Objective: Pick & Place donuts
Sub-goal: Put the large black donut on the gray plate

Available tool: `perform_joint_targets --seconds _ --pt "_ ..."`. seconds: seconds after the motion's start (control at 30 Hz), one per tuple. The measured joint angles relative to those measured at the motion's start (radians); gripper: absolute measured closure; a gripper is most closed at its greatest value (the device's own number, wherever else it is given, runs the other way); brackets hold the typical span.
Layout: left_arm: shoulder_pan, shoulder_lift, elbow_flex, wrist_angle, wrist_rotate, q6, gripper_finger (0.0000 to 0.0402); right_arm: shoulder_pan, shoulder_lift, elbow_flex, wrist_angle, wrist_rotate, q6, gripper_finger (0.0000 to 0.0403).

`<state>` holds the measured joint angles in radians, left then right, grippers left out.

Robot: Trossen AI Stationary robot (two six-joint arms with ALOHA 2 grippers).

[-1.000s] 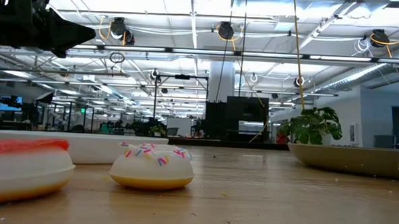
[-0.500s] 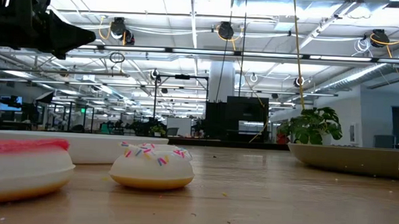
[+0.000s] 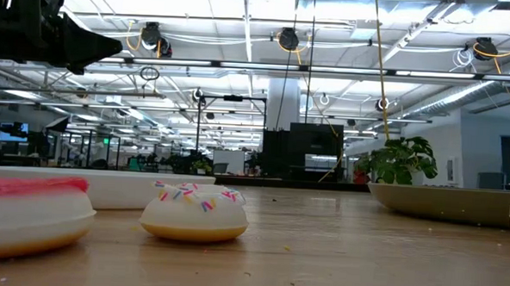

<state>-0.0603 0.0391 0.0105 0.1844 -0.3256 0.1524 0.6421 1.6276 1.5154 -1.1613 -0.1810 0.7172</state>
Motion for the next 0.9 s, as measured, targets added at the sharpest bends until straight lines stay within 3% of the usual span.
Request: perform_joint_targets --seconds 0.33,0.9 --pt "0.000 0.000 0.000 0.004 0.000 0.058 0.0364 -0.048 0.000 0.000 -0.013 0.072 -0.014 0.0382" --pt "0.000 0.000 0.000 0.004 0.000 0.109 0.0364 -0.449 -0.006 -0.002 -0.117 0.185 -0.425 0.0384"
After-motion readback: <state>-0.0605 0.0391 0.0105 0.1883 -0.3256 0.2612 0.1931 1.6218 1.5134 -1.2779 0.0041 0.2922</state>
